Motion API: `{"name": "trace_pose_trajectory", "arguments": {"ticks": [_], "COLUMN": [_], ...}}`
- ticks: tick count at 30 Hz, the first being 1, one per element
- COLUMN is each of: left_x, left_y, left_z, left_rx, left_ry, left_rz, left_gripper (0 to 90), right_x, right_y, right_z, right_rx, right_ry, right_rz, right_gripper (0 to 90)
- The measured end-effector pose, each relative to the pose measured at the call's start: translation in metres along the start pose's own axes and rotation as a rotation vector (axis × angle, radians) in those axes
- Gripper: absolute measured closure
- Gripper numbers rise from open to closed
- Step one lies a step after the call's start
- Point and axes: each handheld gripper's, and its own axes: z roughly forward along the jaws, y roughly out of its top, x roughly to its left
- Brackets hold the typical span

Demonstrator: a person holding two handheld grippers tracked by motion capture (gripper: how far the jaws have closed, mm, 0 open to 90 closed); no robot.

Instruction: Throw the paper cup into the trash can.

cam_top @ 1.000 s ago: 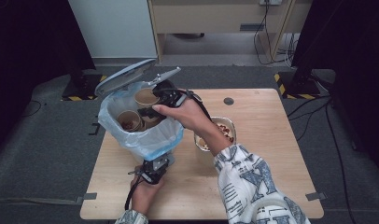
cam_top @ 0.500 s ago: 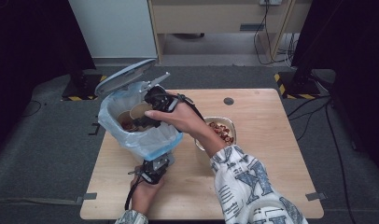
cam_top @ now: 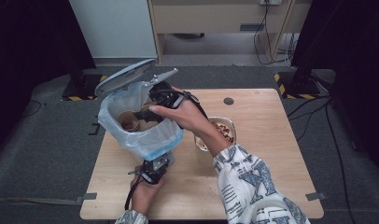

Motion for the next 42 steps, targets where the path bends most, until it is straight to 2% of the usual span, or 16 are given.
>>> {"name": "trace_pose_trajectory", "arguments": {"ticks": [19,42], "left_x": [0.0,0.0], "left_y": [0.0,0.0], "left_z": [0.0,0.0], "left_rx": [0.0,-0.001], "left_ry": [0.0,-0.001], "left_rz": [-0.001,-0.001], "left_gripper": [89.3,89.3], "right_x": [-0.008,-0.035], "right_y": [-0.001,-0.021], "right_z": [-0.022,-0.048], "right_rx": [-0.037,-0.053], "right_ry": [-0.032,-0.126], "right_rz": [0.004,0.04], "right_gripper": [9.6,8.8]}}
